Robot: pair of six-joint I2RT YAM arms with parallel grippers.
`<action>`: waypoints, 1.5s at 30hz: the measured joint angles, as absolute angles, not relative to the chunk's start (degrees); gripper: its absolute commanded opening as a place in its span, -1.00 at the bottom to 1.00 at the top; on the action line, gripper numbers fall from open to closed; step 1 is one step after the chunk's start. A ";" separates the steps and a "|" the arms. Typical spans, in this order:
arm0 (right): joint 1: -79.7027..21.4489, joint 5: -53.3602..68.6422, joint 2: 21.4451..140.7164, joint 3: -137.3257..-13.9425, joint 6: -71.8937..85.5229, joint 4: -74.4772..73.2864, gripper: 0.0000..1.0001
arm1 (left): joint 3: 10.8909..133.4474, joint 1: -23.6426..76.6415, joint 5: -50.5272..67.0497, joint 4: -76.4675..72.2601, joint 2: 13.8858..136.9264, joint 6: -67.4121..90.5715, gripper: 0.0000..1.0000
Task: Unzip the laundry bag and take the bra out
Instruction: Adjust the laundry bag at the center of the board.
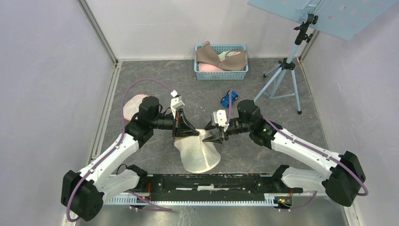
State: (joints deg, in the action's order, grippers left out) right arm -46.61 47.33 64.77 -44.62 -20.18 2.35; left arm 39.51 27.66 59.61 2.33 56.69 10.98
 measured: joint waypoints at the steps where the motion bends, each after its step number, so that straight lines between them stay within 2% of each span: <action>1: -46.61 47.37 64.84 -44.62 -19.90 2.55 -0.11 | 39.51 27.66 59.75 2.52 56.69 10.79 -0.95; 3: -46.61 47.29 64.97 -44.60 -19.49 2.87 -0.25 | 39.59 27.66 60.16 2.90 56.71 10.52 -0.95; 5: -46.61 46.72 65.08 -44.51 -19.25 3.49 -0.51 | 39.81 27.66 60.34 3.09 56.71 10.46 -0.94; 8: -46.61 45.19 65.21 -44.31 -18.72 4.60 -0.77 | 39.90 27.66 60.58 3.31 56.71 10.46 -0.68; 10: -46.61 44.27 65.23 -44.16 -18.37 5.13 -0.86 | 39.92 27.66 60.53 3.25 56.71 10.57 -0.54; 13: -46.61 43.57 65.23 -44.12 -18.00 5.69 -0.96 | 39.88 27.59 59.68 2.33 56.34 12.64 -0.46; 24: -46.61 43.24 65.23 -43.27 -16.62 7.51 -1.00 | 33.95 27.46 51.90 -6.52 50.46 23.66 -0.25; 45: -45.58 41.54 65.36 -42.50 -13.58 8.64 -1.00 | 32.14 29.41 47.99 -13.98 54.92 33.21 -0.24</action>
